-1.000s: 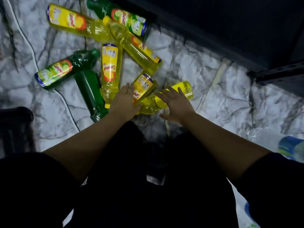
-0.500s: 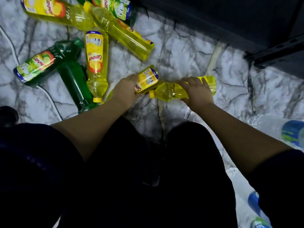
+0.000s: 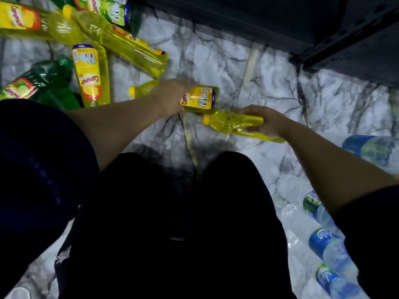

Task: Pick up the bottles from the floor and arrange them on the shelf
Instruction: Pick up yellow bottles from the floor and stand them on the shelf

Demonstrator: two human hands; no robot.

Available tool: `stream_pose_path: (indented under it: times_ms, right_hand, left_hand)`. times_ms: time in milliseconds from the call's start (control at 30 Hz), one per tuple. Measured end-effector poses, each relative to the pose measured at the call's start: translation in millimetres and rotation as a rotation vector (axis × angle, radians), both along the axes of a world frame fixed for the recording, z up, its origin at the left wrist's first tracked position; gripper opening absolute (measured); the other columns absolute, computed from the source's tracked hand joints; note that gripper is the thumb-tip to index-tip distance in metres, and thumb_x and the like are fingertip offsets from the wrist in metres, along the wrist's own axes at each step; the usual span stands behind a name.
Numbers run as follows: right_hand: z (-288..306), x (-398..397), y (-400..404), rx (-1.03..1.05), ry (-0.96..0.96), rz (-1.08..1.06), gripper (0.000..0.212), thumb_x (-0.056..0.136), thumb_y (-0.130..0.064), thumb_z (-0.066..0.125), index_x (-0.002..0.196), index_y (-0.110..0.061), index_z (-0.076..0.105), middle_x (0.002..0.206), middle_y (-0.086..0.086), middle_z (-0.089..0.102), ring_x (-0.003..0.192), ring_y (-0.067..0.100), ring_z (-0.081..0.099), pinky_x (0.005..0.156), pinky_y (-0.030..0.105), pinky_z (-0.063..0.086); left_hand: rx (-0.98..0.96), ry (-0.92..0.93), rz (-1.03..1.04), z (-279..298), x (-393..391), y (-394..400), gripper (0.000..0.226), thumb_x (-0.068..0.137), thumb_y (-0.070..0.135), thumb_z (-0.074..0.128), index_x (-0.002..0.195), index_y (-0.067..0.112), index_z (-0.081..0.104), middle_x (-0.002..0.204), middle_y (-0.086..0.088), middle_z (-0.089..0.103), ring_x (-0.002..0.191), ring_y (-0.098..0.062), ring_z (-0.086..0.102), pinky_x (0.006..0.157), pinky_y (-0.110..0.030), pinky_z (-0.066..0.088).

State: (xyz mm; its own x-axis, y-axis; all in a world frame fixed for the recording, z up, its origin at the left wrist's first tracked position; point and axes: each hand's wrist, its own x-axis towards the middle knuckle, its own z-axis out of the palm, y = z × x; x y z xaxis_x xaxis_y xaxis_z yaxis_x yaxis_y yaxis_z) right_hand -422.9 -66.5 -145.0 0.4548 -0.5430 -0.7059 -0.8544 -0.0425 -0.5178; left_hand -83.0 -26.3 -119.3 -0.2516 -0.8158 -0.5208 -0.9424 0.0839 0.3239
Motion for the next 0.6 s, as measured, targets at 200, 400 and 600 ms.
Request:
stream_pose_path:
  times_ms: [200, 400, 600]
  right_hand:
    - [-4.7, -27.8, 5.1, 0.119, -0.116, -0.188, 0.05, 0.092, -0.018, 0.082, 0.139, -0.023, 0.066, 0.13, -0.013, 0.065, 0.107, -0.023, 0.058, 0.094, 0.0, 0.043]
    - [4.4, -43.5, 21.0, 0.011, -0.125, -0.335, 0.028, 0.098, -0.018, 0.076, 0.124, -0.023, 0.069, 0.117, -0.006, 0.07, 0.095, -0.023, 0.063, 0.089, 0.01, 0.05]
    - [-14.5, -26.0, 50.9, -0.516, 0.163, 0.028, 0.077, 0.092, -0.07, 0.057, 0.157, -0.029, 0.046, 0.159, 0.005, 0.048, 0.151, 0.033, 0.037, 0.128, 0.059, 0.016]
  left_hand:
    - [-0.007, -0.04, -0.085, -4.6, -5.6, -13.9, 0.088, 0.085, 0.015, 0.081, 0.159, 0.012, 0.035, 0.155, -0.023, 0.045, 0.135, -0.043, 0.049, 0.108, -0.049, 0.044]
    - [-0.011, -0.05, -0.067, -4.7, -9.9, -17.0, 0.091, 0.081, 0.017, 0.084, 0.158, 0.013, 0.035, 0.149, -0.026, 0.049, 0.131, -0.045, 0.052, 0.106, -0.052, 0.047]
    - [-0.026, -0.064, -0.078, -4.5, -42.7, -13.0, 0.098, 0.081, 0.025, 0.086, 0.16, 0.009, 0.03, 0.156, -0.022, 0.043, 0.137, -0.045, 0.046, 0.107, -0.05, 0.046]
